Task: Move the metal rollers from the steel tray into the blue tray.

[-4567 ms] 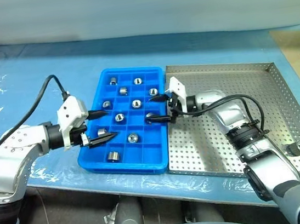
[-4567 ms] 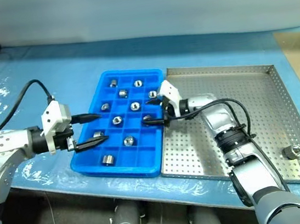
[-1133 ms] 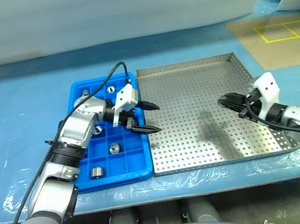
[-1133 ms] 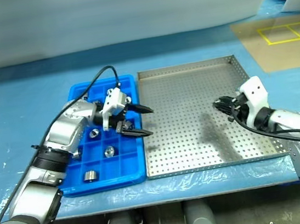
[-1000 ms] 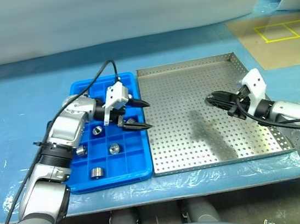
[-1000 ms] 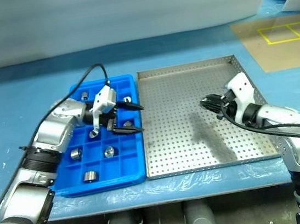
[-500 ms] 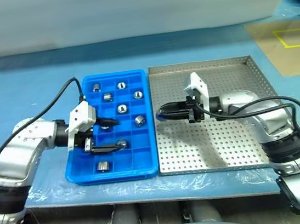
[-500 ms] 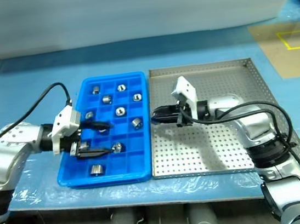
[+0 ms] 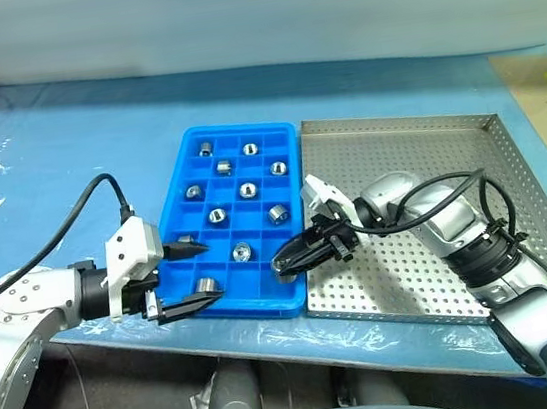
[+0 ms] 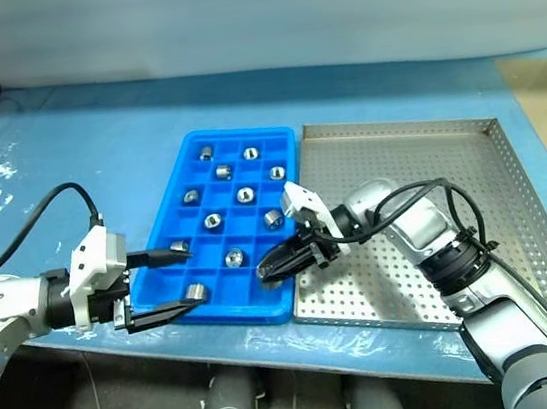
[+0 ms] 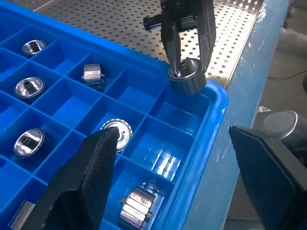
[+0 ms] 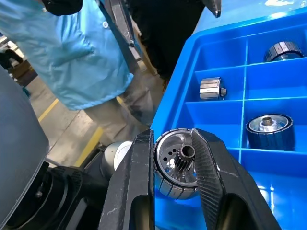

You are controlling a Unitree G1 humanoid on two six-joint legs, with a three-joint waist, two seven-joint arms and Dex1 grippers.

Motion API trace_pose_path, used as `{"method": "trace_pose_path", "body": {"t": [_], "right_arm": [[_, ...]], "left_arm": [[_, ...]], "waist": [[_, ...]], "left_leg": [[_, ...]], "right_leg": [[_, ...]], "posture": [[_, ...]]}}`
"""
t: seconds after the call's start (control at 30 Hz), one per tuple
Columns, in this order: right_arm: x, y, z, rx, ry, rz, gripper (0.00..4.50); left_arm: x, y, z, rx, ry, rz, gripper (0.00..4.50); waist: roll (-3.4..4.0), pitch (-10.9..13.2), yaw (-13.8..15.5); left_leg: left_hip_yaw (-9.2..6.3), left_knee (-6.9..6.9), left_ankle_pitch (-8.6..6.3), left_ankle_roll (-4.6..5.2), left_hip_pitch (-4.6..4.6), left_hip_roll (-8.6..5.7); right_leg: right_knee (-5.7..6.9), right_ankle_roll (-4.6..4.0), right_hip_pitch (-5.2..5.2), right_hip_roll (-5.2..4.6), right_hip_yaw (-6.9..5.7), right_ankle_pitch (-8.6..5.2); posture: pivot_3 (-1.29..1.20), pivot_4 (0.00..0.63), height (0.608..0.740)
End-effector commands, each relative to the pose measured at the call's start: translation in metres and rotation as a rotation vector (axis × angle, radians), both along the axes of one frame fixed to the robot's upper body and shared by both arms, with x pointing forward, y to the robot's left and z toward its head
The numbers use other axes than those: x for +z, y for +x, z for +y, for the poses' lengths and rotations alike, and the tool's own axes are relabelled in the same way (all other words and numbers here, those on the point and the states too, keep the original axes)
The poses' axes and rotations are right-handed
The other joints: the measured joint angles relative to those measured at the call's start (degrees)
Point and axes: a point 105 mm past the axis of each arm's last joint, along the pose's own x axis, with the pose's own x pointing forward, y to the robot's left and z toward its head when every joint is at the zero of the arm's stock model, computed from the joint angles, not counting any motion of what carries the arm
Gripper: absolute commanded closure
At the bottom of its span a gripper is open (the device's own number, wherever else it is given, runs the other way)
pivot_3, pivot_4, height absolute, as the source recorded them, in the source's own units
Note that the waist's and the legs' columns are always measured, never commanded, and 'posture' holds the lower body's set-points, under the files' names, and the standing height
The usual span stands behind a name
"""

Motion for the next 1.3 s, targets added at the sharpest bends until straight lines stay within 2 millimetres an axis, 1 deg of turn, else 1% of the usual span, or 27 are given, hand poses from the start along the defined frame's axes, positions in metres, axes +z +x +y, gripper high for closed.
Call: {"method": "trace_pose_path", "body": {"t": [0.03,0.17,0.43,0.5,0.53,0.63,0.7,0.83,1.0,1.1,1.2,1.23,1.27,1.3], "right_arm": [[0.006,0.001,0.007,0.029,0.018,-0.041,3.72],[0.002,0.002,0.007,0.027,0.010,-0.037,3.72],[-0.001,0.002,-0.001,0.010,-0.003,-0.027,3.72],[-0.001,0.001,-0.002,0.007,0.001,-0.024,3.02],[0.000,0.001,-0.002,0.010,0.005,-0.020,2.80],[0.001,-0.003,-0.005,0.023,0.010,0.005,1.78],[0.001,-0.002,-0.005,-0.002,0.002,0.016,1.19],[0.001,0.007,-0.008,-0.050,-0.011,-0.021,1.19],[0.016,0.027,-0.015,-0.168,0.025,-0.099,1.19],[0.036,0.044,-0.027,-0.297,0.081,-0.166,1.19],[0.049,0.054,-0.038,-0.394,0.121,-0.205,1.19],[0.054,0.060,-0.045,-0.451,0.137,-0.233,1.19],[0.057,0.065,-0.053,-0.514,0.145,-0.267,1.19],[0.057,0.073,-0.064,-0.595,0.138,-0.318,1.19]], "left_arm": [[0.010,-0.003,-0.003,-0.009,0.002,-0.043,0.59],[0.011,-0.001,-0.005,-0.010,0.000,-0.048,0.59],[0.012,0.006,-0.009,-0.028,-0.007,-0.055,0.59],[0.011,0.009,-0.009,-0.033,-0.007,-0.057,0.59],[0.011,0.010,-0.010,-0.036,-0.008,-0.058,0.59],[0.011,0.012,-0.011,-0.043,-0.009,-0.059,0.59],[0.011,0.013,-0.012,-0.050,-0.011,-0.060,0.59],[0.010,0.015,-0.015,-0.067,-0.015,-0.063,0.59],[0.012,0.023,-0.016,-0.080,-0.026,-0.073,0.59],[0.014,0.041,-0.017,-0.069,-0.051,-0.099,0.59],[0.014,0.057,-0.020,-0.062,-0.069,-0.115,0.59],[0.012,0.065,-0.023,-0.061,-0.081,-0.118,0.59],[0.011,0.074,-0.027,-0.056,-0.094,-0.121,0.59],[0.008,0.085,-0.033,-0.048,-0.113,-0.124,0.59]], "waist": [[0.00,0.00,0.11],[0.00,0.00,0.13],[-0.01,-0.01,0.07],[-0.02,-0.01,0.06],[-0.02,-0.01,0.06],[-0.03,-0.02,-0.02],[-0.03,-0.02,-0.03],[-0.03,-0.02,-0.11],[-0.03,-0.02,-0.26],[-0.03,-0.02,-0.23],[-0.07,-0.04,-0.48],[-0.07,-0.04,-0.58],[-0.06,-0.04,-0.55],[-0.05,-0.05,-0.51]], "left_leg": [[-0.01,0.00,0.00,0.00,-0.01,0.00],[-0.01,-0.01,0.00,0.00,-0.07,0.00],[0.00,0.00,0.01,-0.02,-0.07,0.00],[0.00,0.00,0.02,-0.04,-0.06,0.01],[0.00,0.00,0.03,-0.05,-0.05,0.01],[0.00,0.01,0.03,-0.05,-0.06,0.01],[0.00,0.02,0.03,-0.05,-0.07,0.01],[0.00,0.02,0.05,-0.08,-0.04,0.03],[0.00,0.05,0.10,-0.15,-0.04,0.02],[0.01,0.05,0.17,-0.27,-0.02,0.02],[0.02,0.10,0.21,-0.34,-0.02,0.01],[0.02,0.11,0.22,-0.35,0.00,0.00],[0.02,0.11,0.23,-0.36,-0.01,0.00],[0.02,0.10,0.23,-0.37,-0.01,-0.01]], "right_leg": [[0.00,0.00,-0.01,0.00,0.00,0.00],[0.00,0.01,-0.08,0.01,0.00,0.00],[0.02,0.01,-0.09,0.02,0.01,0.00],[0.03,0.01,-0.09,0.04,0.01,0.00],[0.05,0.01,-0.09,0.04,0.01,0.00],[0.05,0.01,-0.09,0.04,0.02,0.00],[0.05,0.01,-0.09,0.04,0.01,0.00],[0.07,0.01,-0.09,0.07,0.02,0.00],[0.11,0.00,-0.09,0.06,0.02,0.00],[0.15,0.00,-0.09,0.06,0.03,0.00],[0.20,0.01,-0.08,0.06,0.05,0.01],[0.21,0.01,-0.05,0.07,0.06,0.01],[0.20,0.01,-0.06,0.07,0.06,0.01],[0.20,0.01,-0.06,0.07,0.06,0.01]], "posture": [[0.31,0.150,0.740],[0.31,0.150,0.740],[0.27,0.150,0.740],[0.27,0.150,0.740],[0.26,0.150,0.740],[0.26,0.150,0.740],[0.25,0.150,0.740],[0.23,0.150,0.740],[0.17,0.150,0.740],[0.13,0.150,0.740],[0.09,0.150,0.740],[0.09,0.150,0.740],[0.01,0.150,0.740],[0.01,0.150,0.740]]}}
